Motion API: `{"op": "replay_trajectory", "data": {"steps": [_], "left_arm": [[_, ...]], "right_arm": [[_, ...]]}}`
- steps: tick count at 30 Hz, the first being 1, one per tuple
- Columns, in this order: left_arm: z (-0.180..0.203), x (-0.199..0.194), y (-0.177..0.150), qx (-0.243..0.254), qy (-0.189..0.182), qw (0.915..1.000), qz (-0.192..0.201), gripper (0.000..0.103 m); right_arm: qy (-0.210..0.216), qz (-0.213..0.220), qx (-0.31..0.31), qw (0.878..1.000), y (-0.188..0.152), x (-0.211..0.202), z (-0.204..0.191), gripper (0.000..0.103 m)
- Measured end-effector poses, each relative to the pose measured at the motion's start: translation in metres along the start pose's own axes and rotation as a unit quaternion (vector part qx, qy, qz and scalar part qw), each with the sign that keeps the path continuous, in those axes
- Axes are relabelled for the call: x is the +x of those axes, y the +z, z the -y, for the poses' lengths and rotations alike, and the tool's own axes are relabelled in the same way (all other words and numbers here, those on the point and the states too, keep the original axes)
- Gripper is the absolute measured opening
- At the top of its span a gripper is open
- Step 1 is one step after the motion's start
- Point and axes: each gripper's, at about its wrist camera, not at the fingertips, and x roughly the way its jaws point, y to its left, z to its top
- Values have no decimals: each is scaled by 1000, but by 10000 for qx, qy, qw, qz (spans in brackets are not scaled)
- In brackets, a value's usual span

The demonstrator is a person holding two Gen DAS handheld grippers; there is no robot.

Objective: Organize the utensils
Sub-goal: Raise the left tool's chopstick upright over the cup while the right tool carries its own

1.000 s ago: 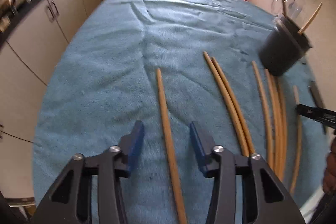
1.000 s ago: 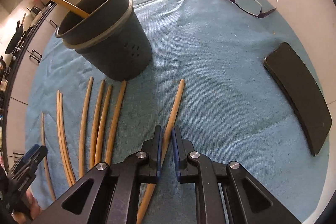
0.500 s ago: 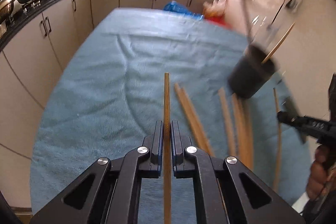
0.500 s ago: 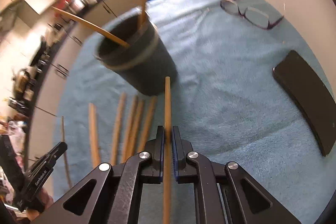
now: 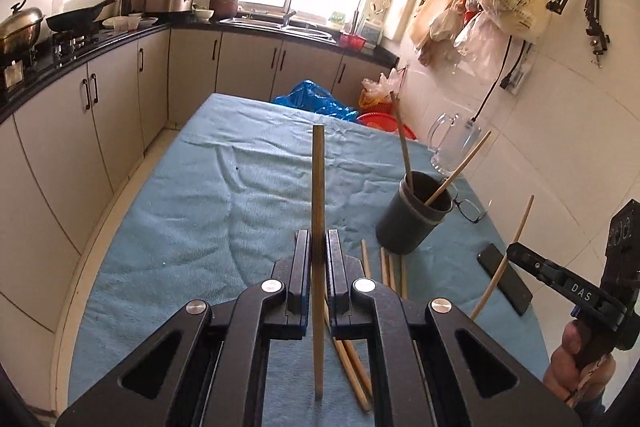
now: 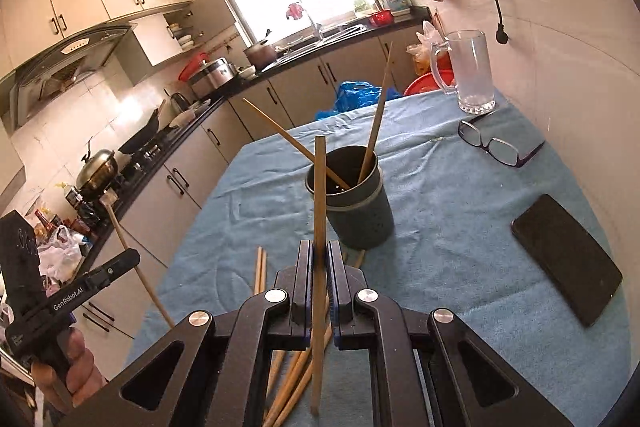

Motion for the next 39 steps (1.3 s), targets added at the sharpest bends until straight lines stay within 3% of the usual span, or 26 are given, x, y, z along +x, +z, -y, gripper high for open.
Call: {"op": "replay_trajectory", "data": {"steps": [39], "left_arm": [[15,-16,16,200,-183,9993,240,6]], "right_arm": [[78,429,162,9989,19,-33,7,7]]}}
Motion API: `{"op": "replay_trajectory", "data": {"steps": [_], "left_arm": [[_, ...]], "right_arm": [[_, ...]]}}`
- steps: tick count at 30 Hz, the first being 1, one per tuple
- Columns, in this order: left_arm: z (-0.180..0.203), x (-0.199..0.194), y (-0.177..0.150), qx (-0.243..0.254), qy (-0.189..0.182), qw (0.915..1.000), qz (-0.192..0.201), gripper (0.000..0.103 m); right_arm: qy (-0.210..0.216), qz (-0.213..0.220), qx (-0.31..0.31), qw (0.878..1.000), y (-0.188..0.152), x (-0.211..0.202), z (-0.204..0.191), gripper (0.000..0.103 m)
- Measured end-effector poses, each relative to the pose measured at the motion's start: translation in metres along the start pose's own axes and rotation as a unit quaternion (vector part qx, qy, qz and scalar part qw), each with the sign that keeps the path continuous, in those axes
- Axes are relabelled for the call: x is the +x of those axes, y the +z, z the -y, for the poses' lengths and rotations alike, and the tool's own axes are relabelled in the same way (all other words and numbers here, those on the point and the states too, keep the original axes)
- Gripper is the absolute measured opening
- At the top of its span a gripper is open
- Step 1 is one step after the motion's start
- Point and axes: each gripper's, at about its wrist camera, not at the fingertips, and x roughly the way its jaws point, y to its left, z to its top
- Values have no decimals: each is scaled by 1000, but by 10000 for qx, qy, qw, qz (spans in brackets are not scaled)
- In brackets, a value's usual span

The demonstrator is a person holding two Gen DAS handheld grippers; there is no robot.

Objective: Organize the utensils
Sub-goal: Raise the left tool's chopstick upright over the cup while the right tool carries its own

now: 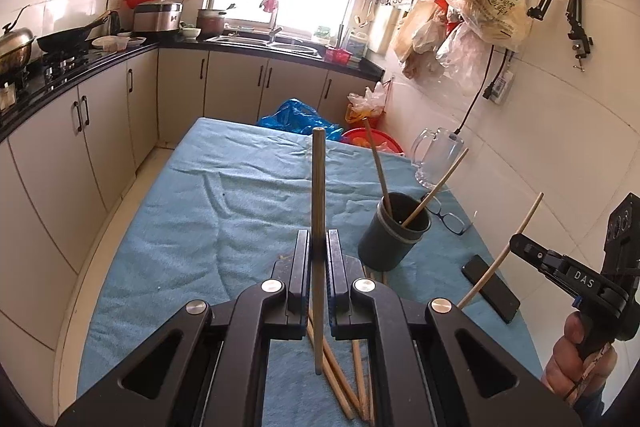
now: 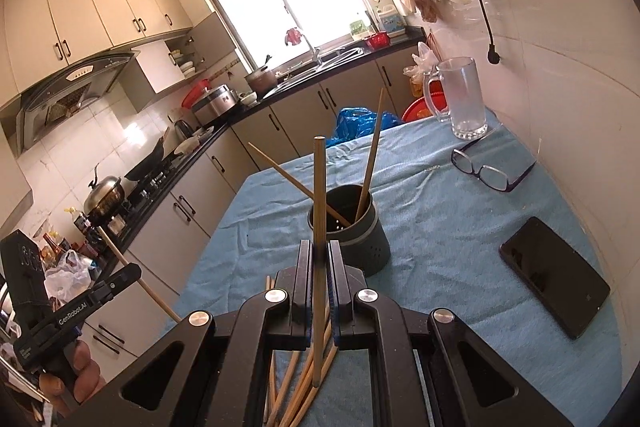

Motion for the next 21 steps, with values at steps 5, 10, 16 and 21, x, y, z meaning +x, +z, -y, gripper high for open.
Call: {"op": "replay_trajectory", "data": {"steps": [5,10,16,21], "left_arm": [[9,1,10,86,-85,9999,30,6],[19,2,23,181,-172,9997,80,6],[34,5,38,306,-311,9990,125,6],[47,9,49,390,-383,9984,157,6]], "right_arm": [[-12,114,37,9999,8,-6,2,7],[-20,238,75,9997,19,-12,6,7],[-21,404,85,9991,31,-20,8,7],[-13,493,134,9987,39,-23,14,7]]}}
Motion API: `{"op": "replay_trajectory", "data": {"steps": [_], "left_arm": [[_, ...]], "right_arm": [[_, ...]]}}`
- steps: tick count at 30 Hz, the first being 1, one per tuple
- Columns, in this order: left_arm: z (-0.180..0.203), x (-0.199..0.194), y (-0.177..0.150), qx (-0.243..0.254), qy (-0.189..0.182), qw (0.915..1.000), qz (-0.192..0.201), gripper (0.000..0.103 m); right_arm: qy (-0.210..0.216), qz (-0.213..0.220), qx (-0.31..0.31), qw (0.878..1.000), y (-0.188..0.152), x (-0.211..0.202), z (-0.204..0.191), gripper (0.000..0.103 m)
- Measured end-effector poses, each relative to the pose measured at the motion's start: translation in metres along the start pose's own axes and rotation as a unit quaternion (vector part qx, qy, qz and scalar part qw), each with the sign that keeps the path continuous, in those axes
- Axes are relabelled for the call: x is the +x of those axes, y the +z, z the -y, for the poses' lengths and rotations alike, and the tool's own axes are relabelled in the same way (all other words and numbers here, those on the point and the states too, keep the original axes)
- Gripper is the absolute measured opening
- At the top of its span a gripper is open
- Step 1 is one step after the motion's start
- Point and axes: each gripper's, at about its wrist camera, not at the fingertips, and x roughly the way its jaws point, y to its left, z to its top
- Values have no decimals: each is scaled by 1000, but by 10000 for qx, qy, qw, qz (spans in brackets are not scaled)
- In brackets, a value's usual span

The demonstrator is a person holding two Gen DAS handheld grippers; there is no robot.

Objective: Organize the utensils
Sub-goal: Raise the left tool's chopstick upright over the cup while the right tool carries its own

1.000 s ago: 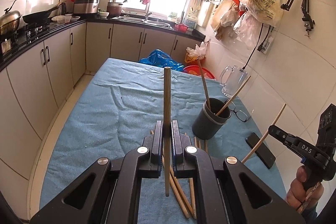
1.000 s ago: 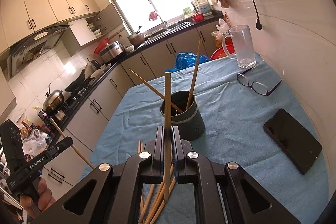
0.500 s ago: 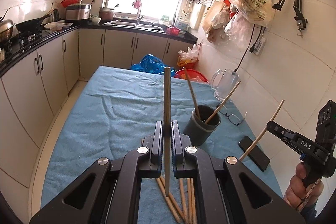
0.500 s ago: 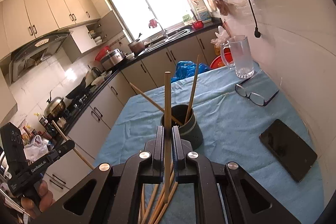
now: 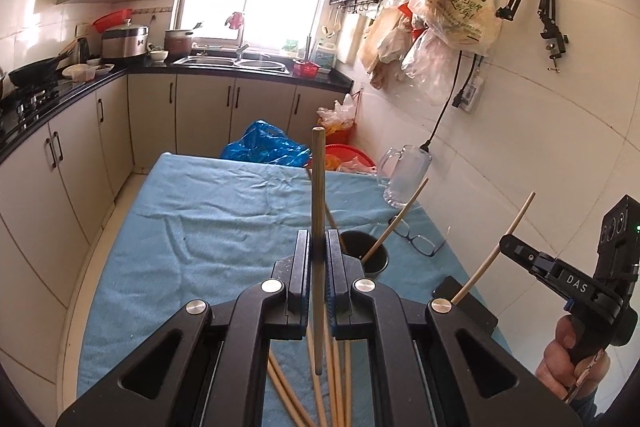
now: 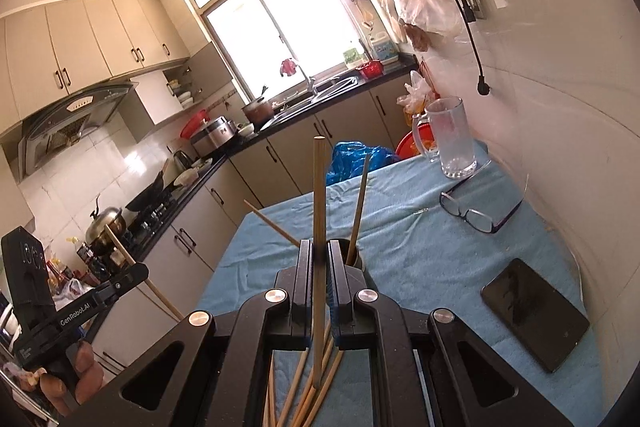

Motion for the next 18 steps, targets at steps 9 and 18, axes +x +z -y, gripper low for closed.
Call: {"op": "replay_trajectory", "data": {"steps": [9,18], "left_arm": [[23,6,31,152,-115,9997,122,6],[39,17,61,164,-200,9993,252,6]], "right_arm": [[64,133,69,9999,19,-4,7,7],[116,239,99,9996,45,0,10,7]]}}
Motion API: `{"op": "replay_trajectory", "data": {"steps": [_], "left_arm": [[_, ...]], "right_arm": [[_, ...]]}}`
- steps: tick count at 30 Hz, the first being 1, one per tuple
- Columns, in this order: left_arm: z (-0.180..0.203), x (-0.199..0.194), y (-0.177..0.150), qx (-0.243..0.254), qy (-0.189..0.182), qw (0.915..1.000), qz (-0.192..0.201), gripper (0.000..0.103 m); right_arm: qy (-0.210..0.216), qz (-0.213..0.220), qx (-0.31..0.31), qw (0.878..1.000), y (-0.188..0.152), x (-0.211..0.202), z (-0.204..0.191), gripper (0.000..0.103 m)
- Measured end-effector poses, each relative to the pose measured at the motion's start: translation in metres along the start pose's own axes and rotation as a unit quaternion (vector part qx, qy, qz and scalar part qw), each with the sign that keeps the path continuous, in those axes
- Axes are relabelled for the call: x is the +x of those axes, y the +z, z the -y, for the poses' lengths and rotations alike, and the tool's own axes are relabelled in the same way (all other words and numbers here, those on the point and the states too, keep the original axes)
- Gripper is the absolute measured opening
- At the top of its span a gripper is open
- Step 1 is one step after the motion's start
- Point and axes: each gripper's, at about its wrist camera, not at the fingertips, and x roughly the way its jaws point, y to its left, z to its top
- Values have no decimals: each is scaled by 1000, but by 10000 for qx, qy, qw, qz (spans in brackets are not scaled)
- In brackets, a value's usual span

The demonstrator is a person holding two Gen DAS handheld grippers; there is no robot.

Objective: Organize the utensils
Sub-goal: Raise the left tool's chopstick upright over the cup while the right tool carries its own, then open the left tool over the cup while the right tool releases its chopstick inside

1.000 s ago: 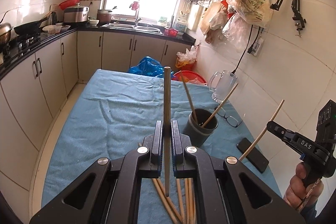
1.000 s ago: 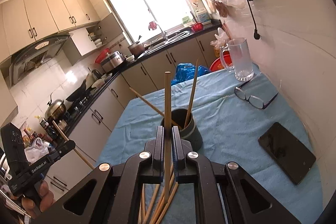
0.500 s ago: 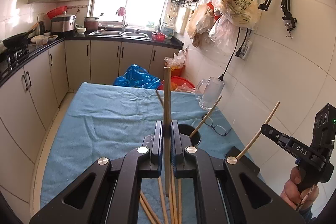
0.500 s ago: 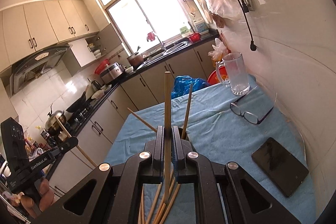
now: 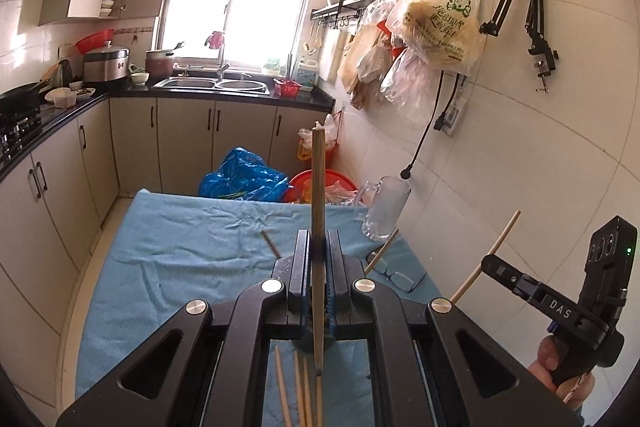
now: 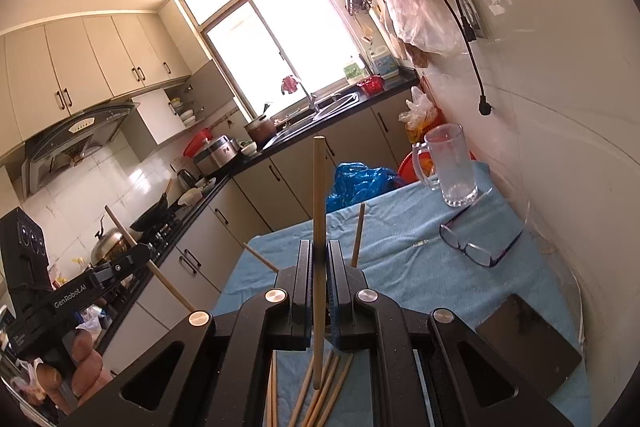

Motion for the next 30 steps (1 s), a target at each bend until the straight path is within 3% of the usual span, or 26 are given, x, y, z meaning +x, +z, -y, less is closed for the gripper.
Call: {"op": "replay_trajectory", "data": {"steps": [15,21,30], "left_arm": [[10,46,32,-200,-17,9997,155,6],[1,78,20,-337,17,9994,-7,6],[-24,116,-10,-620,26,9968,-513,6]], "right_arm": [[-56,206,28,9998,37,33,-1,7],[-227,223,26,9995,40,59,3,7],[-414,-314,150,9985,19,104,22,7]]}}
